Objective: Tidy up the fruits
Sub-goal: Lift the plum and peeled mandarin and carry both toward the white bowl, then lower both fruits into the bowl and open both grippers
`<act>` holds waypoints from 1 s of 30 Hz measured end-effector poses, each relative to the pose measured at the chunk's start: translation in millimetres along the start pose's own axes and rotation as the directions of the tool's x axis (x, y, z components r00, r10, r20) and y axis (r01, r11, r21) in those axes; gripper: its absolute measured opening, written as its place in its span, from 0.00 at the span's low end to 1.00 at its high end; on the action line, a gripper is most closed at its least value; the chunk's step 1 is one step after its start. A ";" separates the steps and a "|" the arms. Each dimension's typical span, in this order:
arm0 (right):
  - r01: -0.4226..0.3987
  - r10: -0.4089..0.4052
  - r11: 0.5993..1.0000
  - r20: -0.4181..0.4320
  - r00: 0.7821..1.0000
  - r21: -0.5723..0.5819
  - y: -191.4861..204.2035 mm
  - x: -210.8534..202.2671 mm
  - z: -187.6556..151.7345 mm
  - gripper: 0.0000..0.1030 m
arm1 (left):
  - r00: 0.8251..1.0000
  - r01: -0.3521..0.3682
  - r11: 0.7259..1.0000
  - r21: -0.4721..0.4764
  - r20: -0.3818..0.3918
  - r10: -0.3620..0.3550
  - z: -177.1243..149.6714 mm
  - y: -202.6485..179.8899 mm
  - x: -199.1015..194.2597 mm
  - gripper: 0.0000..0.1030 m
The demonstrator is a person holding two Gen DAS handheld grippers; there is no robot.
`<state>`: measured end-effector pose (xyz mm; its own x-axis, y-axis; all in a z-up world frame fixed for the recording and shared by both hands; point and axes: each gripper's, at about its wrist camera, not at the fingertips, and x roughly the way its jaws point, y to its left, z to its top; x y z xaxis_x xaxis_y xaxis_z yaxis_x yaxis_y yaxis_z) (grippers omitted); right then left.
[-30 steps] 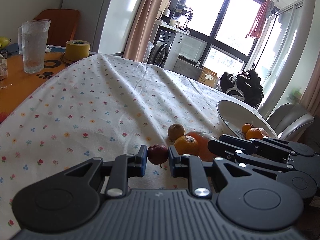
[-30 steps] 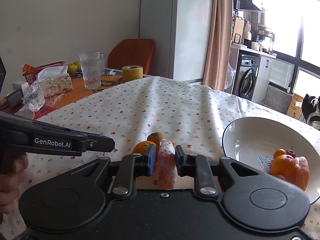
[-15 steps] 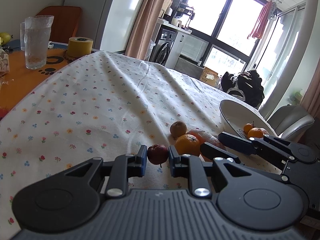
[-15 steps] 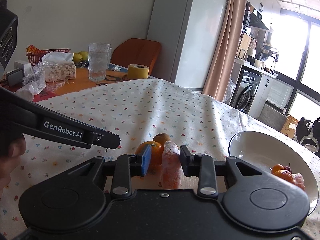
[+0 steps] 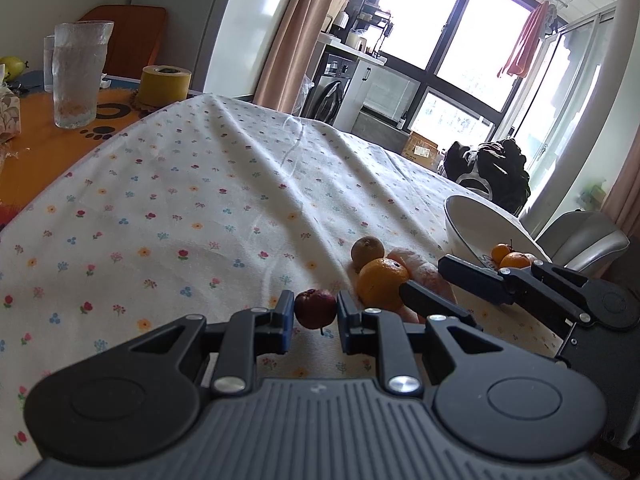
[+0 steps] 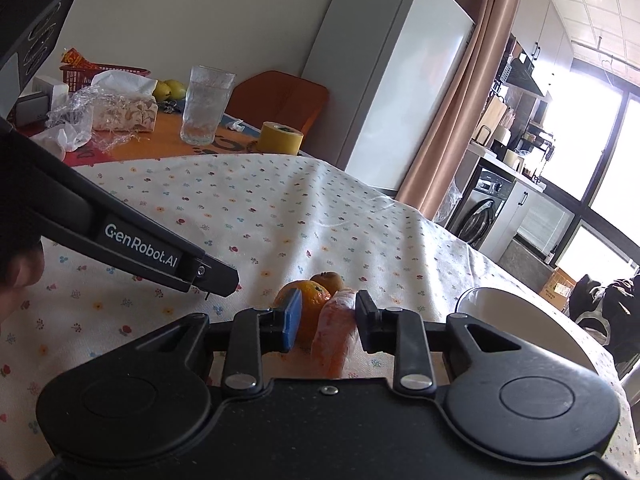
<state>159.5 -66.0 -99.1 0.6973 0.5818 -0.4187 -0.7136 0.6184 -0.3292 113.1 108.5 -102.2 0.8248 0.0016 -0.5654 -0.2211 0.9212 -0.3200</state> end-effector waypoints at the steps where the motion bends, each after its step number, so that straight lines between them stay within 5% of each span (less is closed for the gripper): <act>1: 0.011 -0.011 1.000 -0.013 1.000 0.003 0.2 2.5 0.0 0.40 | 1.000 0.001 1.000 -0.002 0.000 -0.001 -0.2 0.5 -0.2 0.20; 3: 0.039 -0.039 0.999 -0.026 0.999 0.018 -0.9 7.0 -1.7 0.61 | 1.000 0.001 1.000 -0.002 0.002 -0.001 0.4 1.4 -0.2 0.20; 4: 0.039 -0.038 0.999 -0.035 0.999 0.029 -2.7 8.5 -2.1 0.61 | 1.000 0.001 1.000 -0.002 0.002 -0.001 0.5 1.5 -0.4 0.20; 7: -0.002 0.006 0.997 -0.053 0.999 0.071 -9.0 11.5 -3.5 0.56 | 1.000 -0.001 1.000 -0.006 0.001 0.001 0.7 2.2 -0.4 0.20; 12: -0.028 0.035 0.995 -0.065 0.997 0.100 -13.2 11.3 -5.9 0.24 | 1.000 -0.002 1.000 -0.006 0.002 0.002 1.1 1.8 -0.8 0.20; 30: 0.031 -0.028 0.977 -0.018 0.999 0.210 -59.1 -15.0 -5.8 0.18 | 0.999 0.025 0.997 0.071 0.040 -0.028 17.6 -38.7 -6.0 0.20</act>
<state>190.9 -114.4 -78.3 0.7154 0.5551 -0.4244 -0.6619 0.7330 -0.1570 125.9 79.6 -73.1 0.8509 -0.0083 -0.5252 -0.1632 0.9462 -0.2794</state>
